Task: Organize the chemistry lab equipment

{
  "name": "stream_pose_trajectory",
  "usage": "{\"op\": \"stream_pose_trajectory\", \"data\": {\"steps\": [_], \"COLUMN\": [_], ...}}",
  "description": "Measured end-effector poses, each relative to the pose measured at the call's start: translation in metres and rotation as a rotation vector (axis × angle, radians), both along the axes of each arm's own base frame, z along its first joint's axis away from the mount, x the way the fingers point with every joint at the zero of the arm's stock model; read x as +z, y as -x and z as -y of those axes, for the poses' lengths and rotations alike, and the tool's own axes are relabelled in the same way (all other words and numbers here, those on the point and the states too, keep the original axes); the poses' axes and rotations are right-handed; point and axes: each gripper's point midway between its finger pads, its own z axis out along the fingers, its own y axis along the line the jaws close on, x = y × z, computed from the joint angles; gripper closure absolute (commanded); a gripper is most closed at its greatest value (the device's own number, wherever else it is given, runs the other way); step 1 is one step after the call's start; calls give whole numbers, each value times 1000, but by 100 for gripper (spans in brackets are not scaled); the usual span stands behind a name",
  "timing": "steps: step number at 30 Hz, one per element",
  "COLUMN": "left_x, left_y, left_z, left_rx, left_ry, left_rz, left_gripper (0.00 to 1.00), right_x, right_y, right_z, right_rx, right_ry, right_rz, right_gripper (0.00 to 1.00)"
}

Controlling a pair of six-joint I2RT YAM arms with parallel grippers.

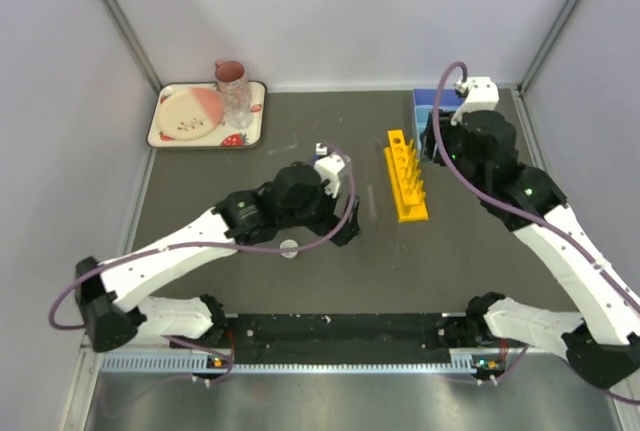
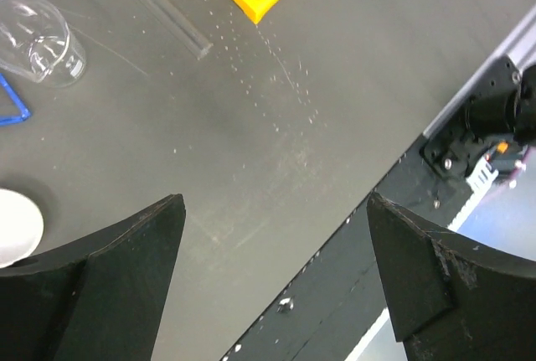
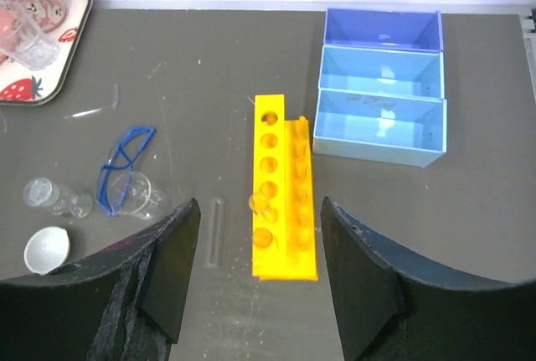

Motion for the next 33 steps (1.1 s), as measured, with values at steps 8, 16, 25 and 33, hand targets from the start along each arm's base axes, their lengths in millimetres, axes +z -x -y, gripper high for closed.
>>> {"op": "stream_pose_trajectory", "data": {"steps": [8, 16, 25, 33], "left_x": [-27, -95, -169, -197], "left_y": [-51, -96, -123, -142], "left_z": [62, 102, 82, 69], "left_rx": [187, 407, 588, 659], "left_ry": [-46, -198, -321, -368], "left_rz": [-140, -250, -382, -423], "left_gripper": [6, 5, 6, 10], "right_x": [-7, -15, -16, -24], "right_y": [33, 60, 74, 80], "right_z": [22, 35, 35, 32], "right_rx": [-11, 7, 47, 77], "right_ry": [20, -6, -32, -36], "right_rz": [-22, -34, -29, -48], "right_gripper": [39, 39, 38, 39]}}
